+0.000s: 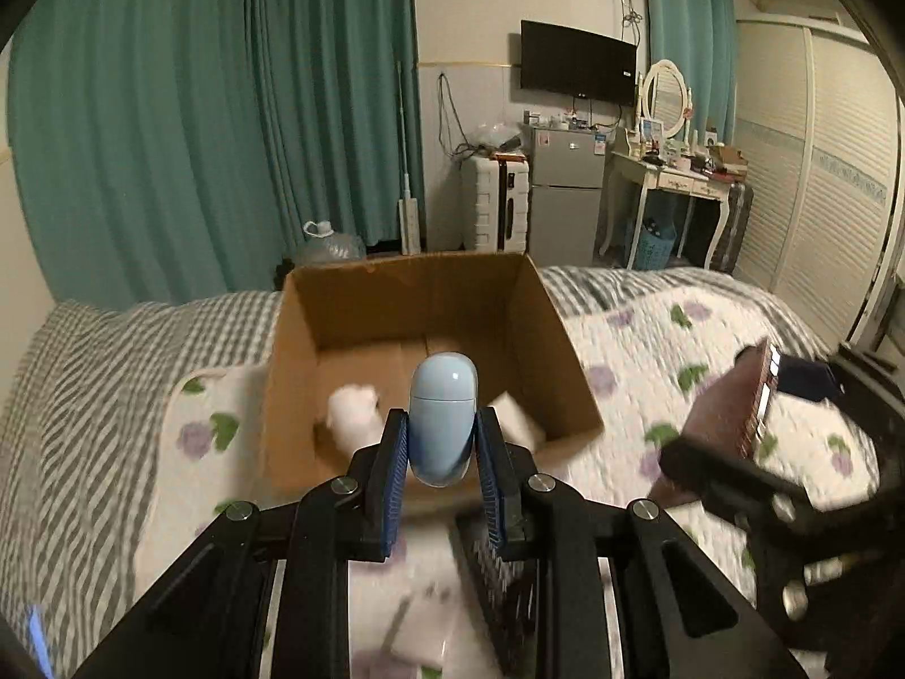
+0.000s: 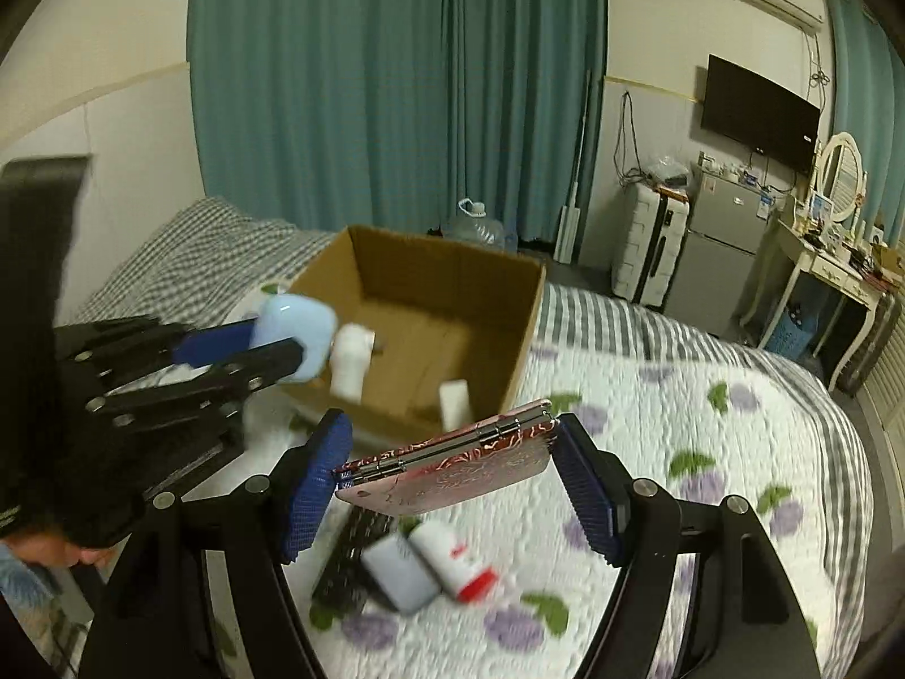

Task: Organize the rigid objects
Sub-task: 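Drop earbud case in the box with the left tool while the right drops the card case, then grasp the white charger with the left tool while the right grasps the grey power bank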

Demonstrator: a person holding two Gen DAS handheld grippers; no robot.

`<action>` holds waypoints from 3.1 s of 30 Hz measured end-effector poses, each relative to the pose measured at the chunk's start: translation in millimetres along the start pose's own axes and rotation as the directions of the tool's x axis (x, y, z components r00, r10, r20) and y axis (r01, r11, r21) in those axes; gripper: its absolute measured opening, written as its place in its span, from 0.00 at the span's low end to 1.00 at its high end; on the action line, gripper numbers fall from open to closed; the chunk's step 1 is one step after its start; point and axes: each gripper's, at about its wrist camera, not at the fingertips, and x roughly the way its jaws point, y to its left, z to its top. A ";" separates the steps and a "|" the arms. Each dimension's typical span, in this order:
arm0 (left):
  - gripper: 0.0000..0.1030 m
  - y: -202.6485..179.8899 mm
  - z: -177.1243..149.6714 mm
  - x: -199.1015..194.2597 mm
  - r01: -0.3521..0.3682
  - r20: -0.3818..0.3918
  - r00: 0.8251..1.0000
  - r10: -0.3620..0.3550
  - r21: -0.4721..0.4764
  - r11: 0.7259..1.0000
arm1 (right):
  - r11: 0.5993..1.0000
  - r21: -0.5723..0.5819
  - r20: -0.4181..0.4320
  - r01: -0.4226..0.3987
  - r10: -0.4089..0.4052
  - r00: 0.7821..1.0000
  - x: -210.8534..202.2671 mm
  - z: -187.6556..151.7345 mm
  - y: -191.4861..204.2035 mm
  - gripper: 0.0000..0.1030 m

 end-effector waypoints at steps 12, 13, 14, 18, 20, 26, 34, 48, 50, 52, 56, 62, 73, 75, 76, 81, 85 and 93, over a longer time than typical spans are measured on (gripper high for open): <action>0.45 15.7 1.0 99.6 -0.044 -0.092 0.995 0.042 -0.012 0.999 | 0.999 0.043 -0.018 -0.019 0.020 1.000 45.2 13.0 -25.3 0.70; 0.54 17.8 0.7 98.8 -0.056 -0.087 0.995 0.055 -0.011 0.998 | 0.999 0.047 -0.015 -0.022 0.023 1.000 46.9 15.3 -27.2 0.70; 0.54 19.5 0.7 97.0 -0.061 -0.080 0.995 0.060 -0.012 0.998 | 0.998 0.051 -0.009 -0.027 0.027 1.000 48.8 18.8 -28.3 0.70; 0.54 32.9 5.4 87.3 -0.058 -0.070 0.996 0.055 -0.034 0.998 | 0.998 0.036 0.015 -0.049 0.049 0.999 60.0 41.1 -27.4 0.70; 0.55 38.0 6.7 79.6 -0.058 -0.058 0.997 0.056 -0.035 0.998 | 0.997 0.031 0.015 -0.075 0.074 0.997 73.1 53.1 -25.1 0.70; 0.56 52.2 1.1 59.7 -0.063 -0.037 0.997 0.061 -0.050 0.997 | 0.993 0.058 -0.019 -0.098 0.100 0.995 135.0 64.7 -15.4 0.71; 0.56 52.8 -0.7 39.6 -0.059 -0.031 0.998 0.057 -0.050 0.997 | 0.994 0.070 -0.019 -0.079 0.080 0.997 115.5 56.7 -12.1 0.83; 0.58 23.3 -109.4 26.8 0.004 -0.180 0.984 -0.007 -0.016 1.000 | 0.997 0.062 -0.050 -0.038 0.041 0.998 12.1 -43.4 -13.1 0.83; 0.58 18.7 -127.5 37.6 -0.005 -0.225 0.974 0.005 -0.001 1.000 | 0.996 0.075 -0.076 -0.049 0.054 0.996 14.9 -63.1 -12.3 0.83; 0.58 14.7 -142.1 52.7 -0.010 -0.278 0.960 0.014 0.018 1.000 | 0.995 0.083 -0.110 -0.057 0.066 0.992 23.4 -81.2 -12.7 0.83; 0.58 6.4 -153.6 67.7 -0.005 -0.331 0.943 0.023 0.056 0.998 | 0.997 0.055 -0.154 -0.055 0.063 0.986 41.8 -96.8 -12.8 0.83; 0.56 1.9 -157.6 82.4 -0.002 -0.356 0.934 0.021 0.056 0.998 | 0.995 0.068 -0.162 -0.078 0.088 0.983 49.8 -104.0 -16.2 0.83; 0.42 11.8 -145.4 44.6 -0.058 -0.243 0.969 0.051 -0.019 0.998 | 0.996 0.004 -0.180 -0.086 0.086 0.980 49.3 -106.5 -1.3 0.83; 0.40 18.0 -141.4 33.0 -0.077 -0.213 0.975 0.068 -0.034 0.996 | 0.995 -0.029 -0.191 -0.095 0.088 0.978 50.6 -108.6 8.1 0.83; 0.36 23.3 -138.8 28.4 -0.083 -0.199 0.977 0.073 -0.041 0.996 | 0.994 -0.046 -0.196 -0.096 0.085 0.977 52.1 -109.9 13.2 0.83; 0.23 40.3 -136.8 24.9 -0.074 -0.181 0.982 0.059 -0.079 0.994 | 0.987 -0.123 -0.233 -0.108 0.077 0.969 67.1 -117.0 33.8 0.73; 0.23 45.5 -140.6 33.8 -0.051 -0.202 0.979 0.030 -0.097 0.994 | 0.982 -0.146 -0.300 -0.121 0.072 0.951 88.0 -125.9 41.5 0.58; 0.23 51.5 -147.5 36.2 -0.024 -0.202 0.979 0.001 -0.113 0.993 | 0.976 -0.204 -0.314 -0.072 0.005 0.949 111.1 -130.7 45.1 0.62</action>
